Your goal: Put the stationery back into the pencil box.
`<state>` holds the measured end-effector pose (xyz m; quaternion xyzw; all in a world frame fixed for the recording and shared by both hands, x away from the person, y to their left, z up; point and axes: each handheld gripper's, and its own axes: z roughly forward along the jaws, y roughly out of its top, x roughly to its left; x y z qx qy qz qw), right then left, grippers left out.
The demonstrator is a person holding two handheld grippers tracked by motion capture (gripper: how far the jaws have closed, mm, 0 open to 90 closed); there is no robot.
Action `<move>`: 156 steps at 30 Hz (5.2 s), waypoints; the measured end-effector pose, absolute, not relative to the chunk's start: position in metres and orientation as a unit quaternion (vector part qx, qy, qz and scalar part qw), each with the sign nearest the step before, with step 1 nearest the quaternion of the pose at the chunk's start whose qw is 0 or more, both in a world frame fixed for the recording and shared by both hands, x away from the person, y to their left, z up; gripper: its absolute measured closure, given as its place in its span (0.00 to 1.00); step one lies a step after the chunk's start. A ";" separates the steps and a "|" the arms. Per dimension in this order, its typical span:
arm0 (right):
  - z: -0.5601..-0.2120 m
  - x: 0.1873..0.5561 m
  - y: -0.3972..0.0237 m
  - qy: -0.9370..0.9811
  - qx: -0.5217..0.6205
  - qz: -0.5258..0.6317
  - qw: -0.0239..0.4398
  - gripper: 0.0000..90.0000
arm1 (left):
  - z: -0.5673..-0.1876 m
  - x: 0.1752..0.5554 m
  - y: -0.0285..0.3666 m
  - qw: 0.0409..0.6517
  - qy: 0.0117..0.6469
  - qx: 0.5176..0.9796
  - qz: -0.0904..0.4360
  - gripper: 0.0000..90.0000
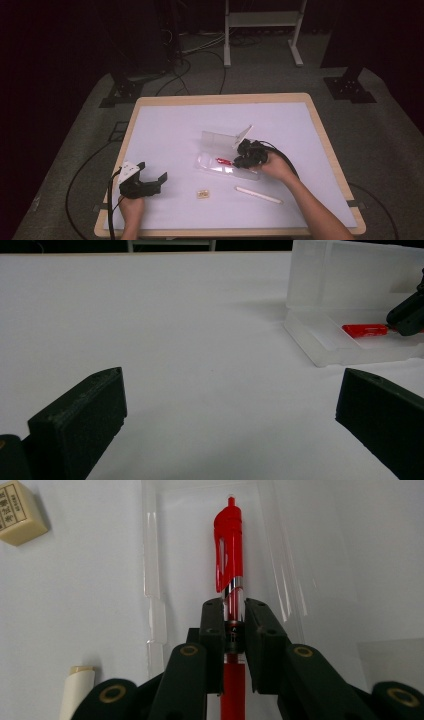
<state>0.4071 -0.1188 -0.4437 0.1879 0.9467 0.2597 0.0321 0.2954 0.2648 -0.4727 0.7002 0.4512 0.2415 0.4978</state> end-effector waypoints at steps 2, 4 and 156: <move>-0.444 0.407 -0.119 0.947 0.187 0.261 0.031 0.87 | -0.473 0.295 0.265 0.498 0.451 0.700 0.242 0.00; -0.445 0.407 -0.119 0.946 0.186 0.262 0.032 0.87 | -0.473 0.295 0.264 0.498 0.452 0.700 0.242 0.00; -0.434 0.310 -0.189 0.927 0.169 0.333 0.027 0.87 | -0.473 0.295 0.265 0.496 0.454 0.699 0.242 0.00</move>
